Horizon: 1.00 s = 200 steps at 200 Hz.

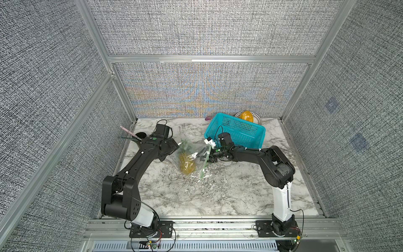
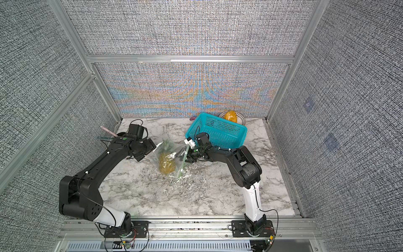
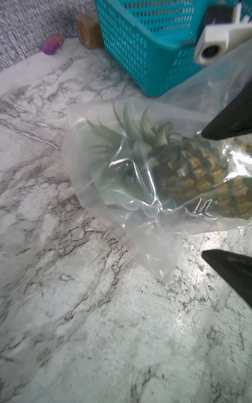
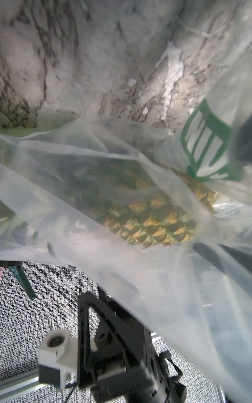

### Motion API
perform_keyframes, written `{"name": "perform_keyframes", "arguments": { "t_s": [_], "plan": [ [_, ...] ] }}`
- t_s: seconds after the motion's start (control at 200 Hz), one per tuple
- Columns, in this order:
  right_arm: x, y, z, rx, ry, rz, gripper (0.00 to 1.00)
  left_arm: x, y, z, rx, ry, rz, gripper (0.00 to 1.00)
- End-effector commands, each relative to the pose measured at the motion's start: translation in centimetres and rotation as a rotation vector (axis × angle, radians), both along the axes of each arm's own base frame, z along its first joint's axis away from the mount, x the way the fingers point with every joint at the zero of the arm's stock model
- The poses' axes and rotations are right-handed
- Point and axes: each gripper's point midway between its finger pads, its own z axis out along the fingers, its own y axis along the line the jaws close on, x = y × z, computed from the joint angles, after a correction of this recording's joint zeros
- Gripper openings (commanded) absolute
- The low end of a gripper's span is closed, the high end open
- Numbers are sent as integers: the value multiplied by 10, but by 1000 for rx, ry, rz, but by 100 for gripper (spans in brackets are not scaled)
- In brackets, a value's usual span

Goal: Open the zip-top bag and take out the pineapple
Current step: Adjust the zipper food storage bag at the center of the board.

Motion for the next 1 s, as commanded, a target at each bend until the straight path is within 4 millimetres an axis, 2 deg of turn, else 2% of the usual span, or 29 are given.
{"name": "perform_keyframes", "arguments": {
  "t_s": [0.0,0.09,0.225,0.355,0.505,0.621,0.636,0.711,0.846,0.996],
  "plan": [
    [5,1,0,4,-12,-13,56,5,9,6,17,-3,33,94],
    [5,1,-2,1,-7,-14,56,19,9,0,-34,28,45,99],
    [5,1,-3,-1,-5,-13,56,43,13,-16,-99,98,82,100],
    [2,1,-6,-5,0,-9,56,67,19,-26,-240,160,105,100],
    [1,0,-9,-7,3,-7,56,84,23,-21,-316,188,99,100],
    [0,0,-9,-5,1,-6,56,83,35,-27,-297,220,19,100],
    [-1,0,-9,-5,1,-5,56,83,36,-37,-301,241,8,100],
    [0,0,-9,-4,1,-4,56,81,41,-54,-290,255,-48,99],
    [-1,0,-12,-7,8,-3,56,74,32,-76,-316,266,-168,99],
    [-2,0,-15,-9,15,-3,56,69,14,-84,-415,240,-235,98]
  ]
}}
